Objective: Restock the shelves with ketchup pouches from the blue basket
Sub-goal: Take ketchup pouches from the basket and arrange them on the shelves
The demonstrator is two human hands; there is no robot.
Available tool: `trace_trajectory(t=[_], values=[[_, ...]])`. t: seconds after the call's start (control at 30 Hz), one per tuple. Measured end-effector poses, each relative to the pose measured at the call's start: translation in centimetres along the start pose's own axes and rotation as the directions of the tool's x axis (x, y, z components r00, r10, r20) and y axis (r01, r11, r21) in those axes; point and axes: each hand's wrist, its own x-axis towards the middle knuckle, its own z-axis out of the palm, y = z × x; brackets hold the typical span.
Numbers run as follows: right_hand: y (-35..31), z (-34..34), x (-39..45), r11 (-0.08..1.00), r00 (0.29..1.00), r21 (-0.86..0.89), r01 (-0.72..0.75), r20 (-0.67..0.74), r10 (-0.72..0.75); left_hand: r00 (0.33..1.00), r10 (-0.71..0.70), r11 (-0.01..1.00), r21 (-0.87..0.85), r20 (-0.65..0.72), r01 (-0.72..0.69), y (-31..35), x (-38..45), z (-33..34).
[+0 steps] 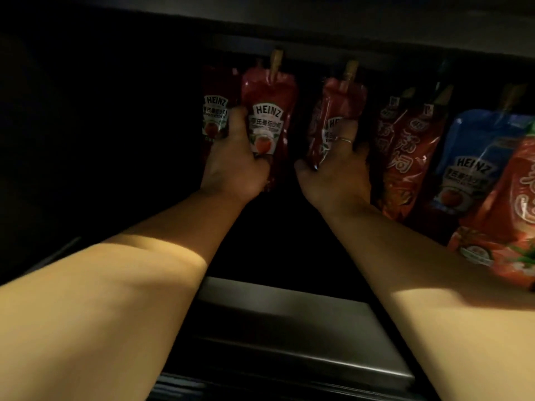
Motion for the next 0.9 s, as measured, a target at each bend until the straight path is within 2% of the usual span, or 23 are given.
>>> trace_trajectory(t=[0.2,0.4,0.57,0.67,0.8,0.9], values=[[-1.3,-0.9,-0.7,0.999,0.996,0.01,-0.033,0.088,0.032,0.995,-0.005,0.985,0.172,-0.102,0.023,1.7,-1.1,-2.3],[-0.9,-1.1,0.3,0.994,0.991,0.078,-0.07,0.123,0.06,0.993,0.112,0.956,0.275,-0.02,-0.102,3.1,-2.0,-1.5],[-0.4,-1.0,0.6,0.994,0.992,0.083,-0.076,0.102,0.067,0.994,0.093,0.99,0.108,-0.06,-0.087,2.5,-1.5,0.4],[-0.3,-0.8,0.7,0.996,0.994,0.056,-0.076,0.08,0.072,0.987,0.134,0.991,0.025,-0.086,-0.132,2.2,-0.8,1.7],[0.1,-0.4,0.9,0.993,0.999,0.109,-0.038,0.029,0.035,0.975,0.22,0.976,-0.006,0.037,-0.22,1.3,-0.6,2.7],[0.5,-0.3,0.8,0.987,1.0,0.163,-0.009,0.003,0.009,0.967,0.249,0.968,0.014,0.051,-0.25,1.2,-0.7,2.6]])
